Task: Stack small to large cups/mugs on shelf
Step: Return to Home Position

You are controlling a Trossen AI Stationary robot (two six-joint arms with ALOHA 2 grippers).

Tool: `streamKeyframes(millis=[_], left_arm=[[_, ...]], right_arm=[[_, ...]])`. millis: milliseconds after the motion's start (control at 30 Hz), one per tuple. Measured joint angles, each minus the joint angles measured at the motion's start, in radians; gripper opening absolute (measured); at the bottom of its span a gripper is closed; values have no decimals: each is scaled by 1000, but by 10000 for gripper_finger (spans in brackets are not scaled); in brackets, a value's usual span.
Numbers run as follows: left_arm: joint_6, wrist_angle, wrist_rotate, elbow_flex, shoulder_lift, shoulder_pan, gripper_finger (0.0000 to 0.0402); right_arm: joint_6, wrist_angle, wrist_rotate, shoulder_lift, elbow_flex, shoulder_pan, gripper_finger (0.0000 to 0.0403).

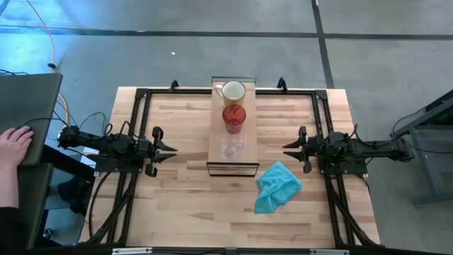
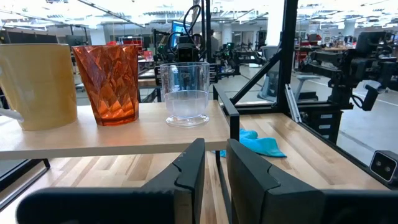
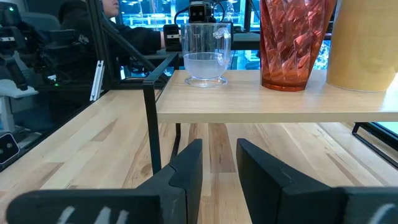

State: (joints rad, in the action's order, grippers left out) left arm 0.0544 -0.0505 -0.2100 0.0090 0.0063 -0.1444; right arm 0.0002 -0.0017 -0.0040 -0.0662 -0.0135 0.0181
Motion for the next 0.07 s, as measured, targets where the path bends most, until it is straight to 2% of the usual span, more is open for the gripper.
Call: streamKeyframes(millis=[67], left_arm=[[0,0,0,0,0,0,56]], right_arm=[[0,0,0,0,0,0,92]])
